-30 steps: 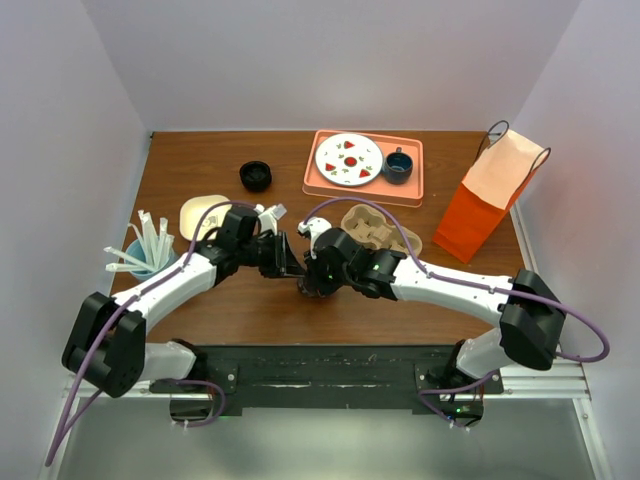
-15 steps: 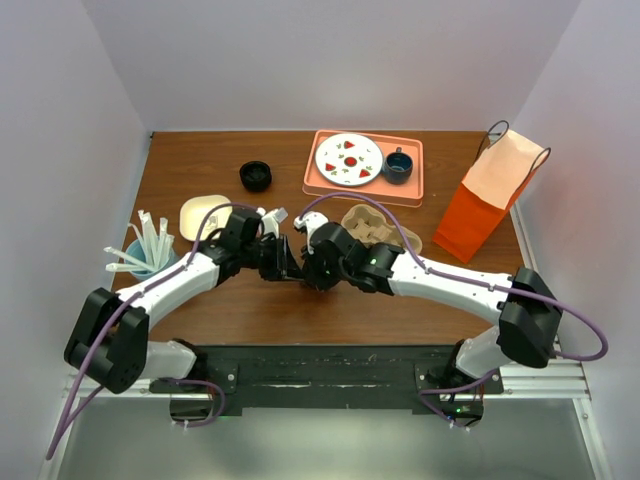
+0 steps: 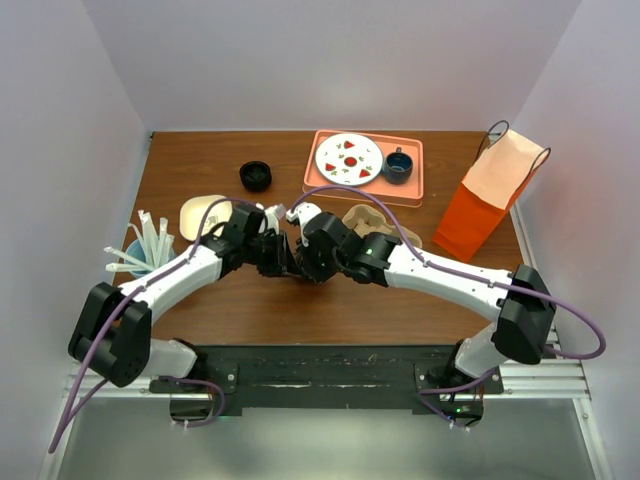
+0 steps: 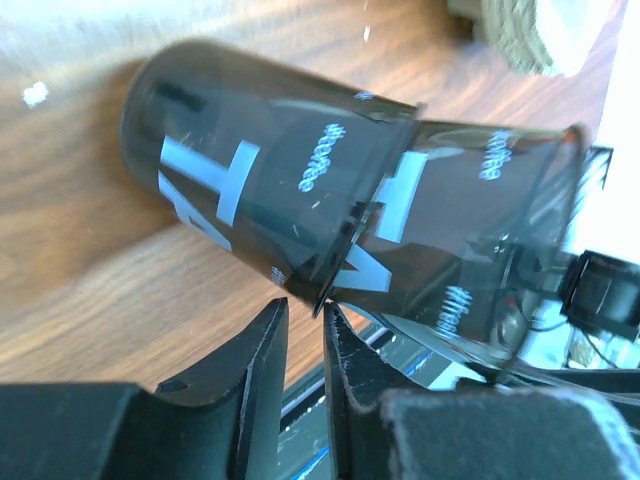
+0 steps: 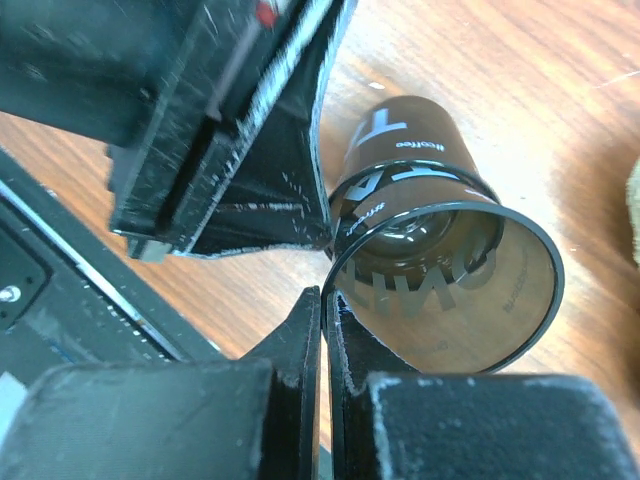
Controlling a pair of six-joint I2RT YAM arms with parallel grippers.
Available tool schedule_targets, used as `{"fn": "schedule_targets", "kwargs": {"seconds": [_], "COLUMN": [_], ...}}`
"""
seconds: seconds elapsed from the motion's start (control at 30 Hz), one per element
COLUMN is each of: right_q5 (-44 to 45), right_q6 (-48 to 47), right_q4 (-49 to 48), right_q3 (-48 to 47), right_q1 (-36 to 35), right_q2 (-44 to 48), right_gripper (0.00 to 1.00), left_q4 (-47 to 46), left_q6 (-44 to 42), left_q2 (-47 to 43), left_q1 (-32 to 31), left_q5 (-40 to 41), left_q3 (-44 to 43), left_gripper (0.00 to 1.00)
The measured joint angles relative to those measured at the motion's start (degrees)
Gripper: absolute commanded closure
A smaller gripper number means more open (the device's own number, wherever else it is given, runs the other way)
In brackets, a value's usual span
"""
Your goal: Pack the takeout coffee
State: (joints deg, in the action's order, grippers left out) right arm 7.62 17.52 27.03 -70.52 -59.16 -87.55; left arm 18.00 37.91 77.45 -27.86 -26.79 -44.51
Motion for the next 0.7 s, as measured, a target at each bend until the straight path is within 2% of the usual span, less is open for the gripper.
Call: {"fn": "schedule_targets", "kwargs": {"seconds": [0.33,0.7], "right_q5": [1.4,1.8], "right_q6": [-2.2,-4.3], "right_q4": [2.7,2.4], "right_q3": [-1.9,-6.0], "right_q1": [0.4,0.5], "right_q2": [-2.0,-3.9], "right_gripper": [1.0,1.0], "left_q4": [7.4,14.9], "left_q6": [-0.9,-1.0], "left_q2": [-0.4,-1.2], "left_q1": [0.1,2.3], "left_q5": [7.7,16.9], "left_q3": [-10.1,-11.3], "left_gripper": [0.7,0.64]}}
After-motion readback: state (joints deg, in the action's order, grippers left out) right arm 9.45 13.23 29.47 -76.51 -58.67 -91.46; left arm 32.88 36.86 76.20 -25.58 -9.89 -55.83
